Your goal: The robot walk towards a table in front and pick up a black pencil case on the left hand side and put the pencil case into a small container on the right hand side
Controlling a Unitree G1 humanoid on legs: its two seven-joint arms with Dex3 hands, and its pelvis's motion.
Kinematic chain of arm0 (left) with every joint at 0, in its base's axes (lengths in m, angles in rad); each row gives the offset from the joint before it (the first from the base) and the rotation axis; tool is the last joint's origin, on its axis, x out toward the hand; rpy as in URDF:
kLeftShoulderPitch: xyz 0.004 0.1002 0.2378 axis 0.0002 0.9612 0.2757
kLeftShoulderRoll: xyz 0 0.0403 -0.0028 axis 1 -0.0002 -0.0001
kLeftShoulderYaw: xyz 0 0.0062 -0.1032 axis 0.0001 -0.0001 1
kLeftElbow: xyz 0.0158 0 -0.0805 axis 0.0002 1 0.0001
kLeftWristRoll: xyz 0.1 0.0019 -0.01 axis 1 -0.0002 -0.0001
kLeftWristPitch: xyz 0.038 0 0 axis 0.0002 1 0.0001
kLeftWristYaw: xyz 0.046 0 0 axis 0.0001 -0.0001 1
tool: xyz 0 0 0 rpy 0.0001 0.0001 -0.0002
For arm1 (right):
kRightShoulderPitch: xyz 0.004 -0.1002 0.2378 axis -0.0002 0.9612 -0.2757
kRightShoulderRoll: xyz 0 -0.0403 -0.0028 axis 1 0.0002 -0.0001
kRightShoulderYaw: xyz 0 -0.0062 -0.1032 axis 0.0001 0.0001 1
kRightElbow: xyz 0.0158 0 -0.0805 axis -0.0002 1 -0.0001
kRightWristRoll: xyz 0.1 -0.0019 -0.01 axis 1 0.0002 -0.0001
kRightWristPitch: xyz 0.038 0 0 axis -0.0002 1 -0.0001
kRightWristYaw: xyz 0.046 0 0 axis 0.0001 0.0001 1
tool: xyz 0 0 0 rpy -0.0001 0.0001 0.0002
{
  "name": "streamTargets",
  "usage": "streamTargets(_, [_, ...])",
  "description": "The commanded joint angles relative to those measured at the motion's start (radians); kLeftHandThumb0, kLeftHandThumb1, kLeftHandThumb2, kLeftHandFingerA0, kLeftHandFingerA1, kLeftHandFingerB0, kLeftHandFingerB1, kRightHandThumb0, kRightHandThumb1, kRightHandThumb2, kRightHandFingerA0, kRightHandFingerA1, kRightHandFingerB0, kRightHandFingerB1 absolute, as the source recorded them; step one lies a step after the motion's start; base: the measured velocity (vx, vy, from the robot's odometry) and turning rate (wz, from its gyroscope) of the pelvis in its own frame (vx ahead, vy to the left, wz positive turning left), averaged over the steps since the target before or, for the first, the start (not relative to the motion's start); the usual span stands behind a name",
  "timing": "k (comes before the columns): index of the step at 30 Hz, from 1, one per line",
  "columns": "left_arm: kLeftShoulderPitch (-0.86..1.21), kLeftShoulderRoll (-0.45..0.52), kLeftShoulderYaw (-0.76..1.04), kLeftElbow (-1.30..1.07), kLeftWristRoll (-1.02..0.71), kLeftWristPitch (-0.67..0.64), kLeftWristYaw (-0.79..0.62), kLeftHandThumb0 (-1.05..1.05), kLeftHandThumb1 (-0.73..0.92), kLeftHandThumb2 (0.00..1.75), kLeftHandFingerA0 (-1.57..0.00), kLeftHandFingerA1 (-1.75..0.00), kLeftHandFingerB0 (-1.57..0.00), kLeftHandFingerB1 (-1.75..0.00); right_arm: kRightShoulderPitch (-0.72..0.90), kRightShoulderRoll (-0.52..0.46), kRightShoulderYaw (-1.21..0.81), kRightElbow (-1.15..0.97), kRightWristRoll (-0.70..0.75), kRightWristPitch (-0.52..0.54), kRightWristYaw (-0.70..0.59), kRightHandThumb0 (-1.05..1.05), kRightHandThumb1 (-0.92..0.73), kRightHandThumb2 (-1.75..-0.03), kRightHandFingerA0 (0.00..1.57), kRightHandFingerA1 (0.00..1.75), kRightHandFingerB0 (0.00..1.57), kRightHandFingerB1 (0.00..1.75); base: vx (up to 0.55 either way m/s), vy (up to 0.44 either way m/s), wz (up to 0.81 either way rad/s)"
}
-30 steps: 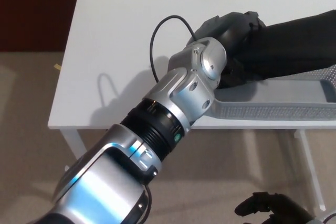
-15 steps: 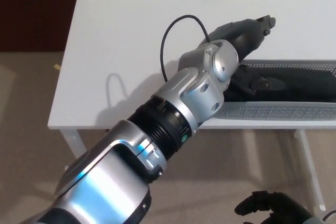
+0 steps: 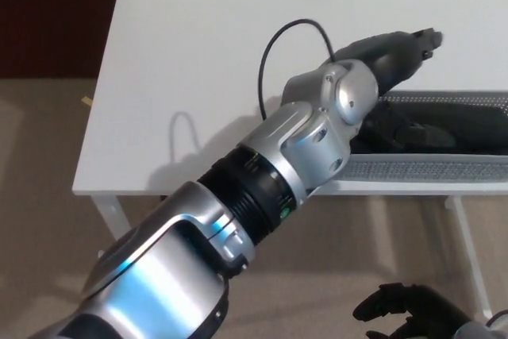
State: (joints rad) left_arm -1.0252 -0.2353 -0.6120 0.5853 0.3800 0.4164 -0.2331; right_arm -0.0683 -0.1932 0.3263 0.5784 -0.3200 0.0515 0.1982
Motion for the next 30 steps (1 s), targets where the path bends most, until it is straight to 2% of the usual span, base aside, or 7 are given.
streamTargets(1, [0.046,0.144,0.036,-0.420,0.032,0.028,-0.119,-0.96,0.58,0.61,0.00,0.00,0.00,0.00,-0.005,-0.014,0.015,0.009,-0.021,0.003,-0.002,-0.45,-0.65,-0.75,0.67,0.65,0.50,0.70,0.00,0.000,0.00])
streamTargets(6, [0.202,0.340,0.156,-0.921,-0.040,0.044,-0.256,-0.90,0.57,0.59,0.00,0.00,0.00,0.00,0.014,-0.030,0.009,0.025,-0.010,-0.026,-0.004,-0.46,-0.65,-0.75,0.70,0.67,0.49,0.70,0.00,0.000,0.00])
streamTargets(9, [0.513,0.489,0.301,-1.336,-0.147,0.044,-0.346,-0.87,0.49,0.89,0.00,0.00,0.00,0.00,0.029,-0.035,0.001,0.041,-0.001,-0.035,-0.003,-0.45,-0.64,-0.76,0.67,0.67,0.50,0.71,0.00,0.000,0.00])
streamTargets(13, [1.091,0.544,0.566,-1.573,-0.435,-0.035,-0.454,-0.77,0.44,0.82,0.00,0.00,0.00,0.00,0.042,-0.035,-0.026,0.080,0.022,-0.047,-0.018,-0.44,-0.63,-0.78,0.66,0.67,0.43,0.69,0.00,0.000,0.00])
streamTargets(22, [1.938,0.676,0.845,-1.094,-0.520,-0.792,-0.647,-0.73,0.42,0.84,-0.03,-0.11,-0.09,-0.15,0.054,-0.035,-0.084,0.215,0.056,-0.116,-0.100,-0.36,-0.65,-0.76,0.59,0.65,0.32,0.64,0.00,0.000,0.00])
streamTargets(24, [1.990,0.714,0.856,-1.021,-0.485,-0.809,-0.636,-0.82,0.48,0.55,-0.07,-0.29,-0.12,-0.27,0.067,-0.032,-0.094,0.227,0.063,-0.129,-0.114,-0.35,-0.65,-0.77,0.57,0.64,0.32,0.64,0.00,0.000,0.00])
streamTargets(30, [2.049,0.768,0.826,-0.803,-0.462,-0.867,-0.583,-0.72,0.45,0.55,-0.17,-0.32,-0.20,-0.28,0.081,-0.012,-0.124,0.267,0.090,-0.145,-0.142,-0.36,-0.67,-0.79,0.54,0.65,0.30,0.65,0.00,0.000,0.00])
